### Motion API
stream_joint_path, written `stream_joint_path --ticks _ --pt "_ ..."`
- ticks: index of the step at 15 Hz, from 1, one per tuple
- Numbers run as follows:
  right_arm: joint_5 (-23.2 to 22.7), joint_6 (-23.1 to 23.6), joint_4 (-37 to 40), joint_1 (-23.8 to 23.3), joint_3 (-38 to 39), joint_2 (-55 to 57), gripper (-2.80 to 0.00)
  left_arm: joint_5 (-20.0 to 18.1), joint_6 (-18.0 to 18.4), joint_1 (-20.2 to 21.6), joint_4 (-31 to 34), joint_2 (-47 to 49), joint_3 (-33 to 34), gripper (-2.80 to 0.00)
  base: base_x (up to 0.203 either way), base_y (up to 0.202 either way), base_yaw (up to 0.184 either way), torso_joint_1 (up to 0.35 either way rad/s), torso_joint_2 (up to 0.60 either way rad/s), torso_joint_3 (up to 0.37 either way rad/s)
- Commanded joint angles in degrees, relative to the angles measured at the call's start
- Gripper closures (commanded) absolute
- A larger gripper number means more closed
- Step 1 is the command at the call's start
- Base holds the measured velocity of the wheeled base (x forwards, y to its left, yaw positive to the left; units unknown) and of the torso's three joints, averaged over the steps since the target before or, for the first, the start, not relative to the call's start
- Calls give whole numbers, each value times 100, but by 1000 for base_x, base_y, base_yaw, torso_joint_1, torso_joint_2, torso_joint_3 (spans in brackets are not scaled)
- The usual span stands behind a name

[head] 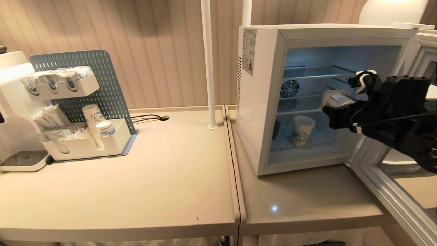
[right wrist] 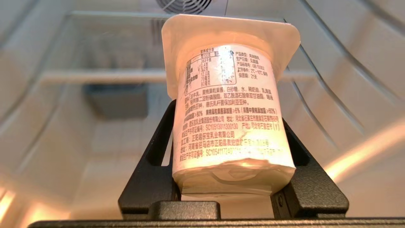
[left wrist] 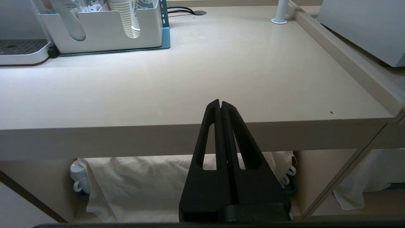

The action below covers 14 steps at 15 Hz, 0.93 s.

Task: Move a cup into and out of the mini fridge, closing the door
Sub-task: Take the yoghurt out of the freezer, then place the yoghurt on the table

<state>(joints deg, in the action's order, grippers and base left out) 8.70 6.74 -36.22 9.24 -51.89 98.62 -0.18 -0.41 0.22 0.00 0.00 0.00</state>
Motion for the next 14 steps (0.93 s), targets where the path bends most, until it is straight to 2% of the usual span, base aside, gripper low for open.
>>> stream_joint_path --ticks 1,4,6,7,10,11,12,13,14 --pt "4 -2 174 105 437 -1004 0 1 -2 -4 -8 9 0 0 0 0 0 0 0 0" --pt "56 -59 522 299 1105 -2156 0 1 -2 -4 -9 9 0 0 0 0 0 0 0 0" --pt "369 -254 1090 355 1317 -2985 0 1 -2 -4 -9 9 0 0 0 0 0 0 0 0" --pt "850 -430 1586 371 1334 -3437 0 0 -2 -4 -7 9 0 0 0 0 0 0 0 0" --pt "3320 -968 2539 610 1333 -4585 0 1 -2 -4 -9 9 0 0 0 0 0 0 0 0" --pt "3953 -1041 2655 690 1375 -4909 0 1 -2 4 0 9 0 0 0 0 0 0 0 0" --pt "4362 -1069 2703 679 1443 -5253 0 1 -2 -4 -9 9 0 0 0 0 0 0 0 0" --pt "4526 -1080 2743 475 1524 -5565 0 -8 -2 -4 -7 9 0 0 0 0 0 0 0 0" --pt "4603 -1061 2766 32 1639 -5806 0 1 -2 -4 0 9 0 0 0 0 0 0 0 0"
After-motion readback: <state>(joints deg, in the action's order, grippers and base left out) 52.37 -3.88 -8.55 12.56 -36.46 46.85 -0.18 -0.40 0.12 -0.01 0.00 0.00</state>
